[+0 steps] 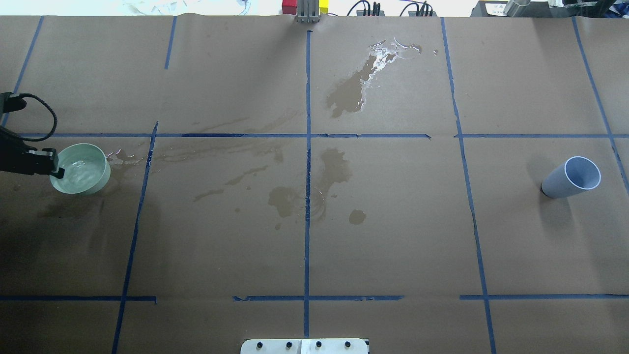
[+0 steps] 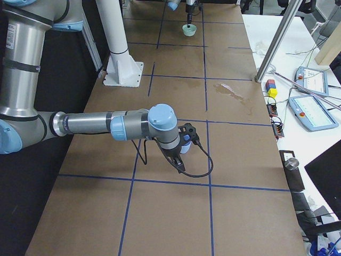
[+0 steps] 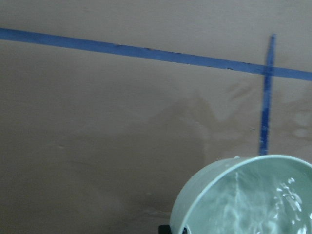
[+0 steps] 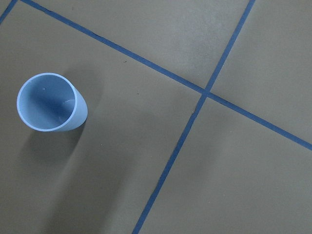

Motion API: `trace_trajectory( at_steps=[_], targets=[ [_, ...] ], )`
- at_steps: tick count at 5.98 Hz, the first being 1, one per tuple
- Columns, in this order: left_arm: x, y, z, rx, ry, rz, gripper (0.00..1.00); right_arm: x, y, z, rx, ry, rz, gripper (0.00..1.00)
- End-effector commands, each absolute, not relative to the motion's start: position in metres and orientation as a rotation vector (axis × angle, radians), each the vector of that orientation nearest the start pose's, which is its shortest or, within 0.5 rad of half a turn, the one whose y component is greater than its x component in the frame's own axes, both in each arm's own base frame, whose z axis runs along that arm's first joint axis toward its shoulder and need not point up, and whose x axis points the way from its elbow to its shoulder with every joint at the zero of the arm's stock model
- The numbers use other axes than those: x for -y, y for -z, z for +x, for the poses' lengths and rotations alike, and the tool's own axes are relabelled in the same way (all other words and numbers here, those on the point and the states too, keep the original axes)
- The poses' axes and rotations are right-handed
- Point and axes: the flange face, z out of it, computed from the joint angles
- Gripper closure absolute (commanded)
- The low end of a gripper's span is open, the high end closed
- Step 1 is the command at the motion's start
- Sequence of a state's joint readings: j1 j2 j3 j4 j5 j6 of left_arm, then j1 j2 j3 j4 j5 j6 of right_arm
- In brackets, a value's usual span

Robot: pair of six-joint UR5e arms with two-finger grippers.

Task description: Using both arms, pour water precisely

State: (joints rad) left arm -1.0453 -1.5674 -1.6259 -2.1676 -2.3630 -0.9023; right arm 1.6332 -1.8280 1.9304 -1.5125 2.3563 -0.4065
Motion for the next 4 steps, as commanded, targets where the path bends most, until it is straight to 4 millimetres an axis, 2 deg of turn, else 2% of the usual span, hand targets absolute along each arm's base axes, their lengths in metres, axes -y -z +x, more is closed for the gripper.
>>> trace_trajectory(
  at_steps=[1,4],
  targets=[
    [0.478,-0.61,0.188,-0.971,0.114,-0.028,1.0,0.386,-0.586,0.087,0.731,0.39,0.334,0.0],
    [0.478,-0.63,0.173,-0.98,0.141,-0.072,1.0,0.386,-0.585,0.087,0.731,0.391,0.335,0.0]
  ],
)
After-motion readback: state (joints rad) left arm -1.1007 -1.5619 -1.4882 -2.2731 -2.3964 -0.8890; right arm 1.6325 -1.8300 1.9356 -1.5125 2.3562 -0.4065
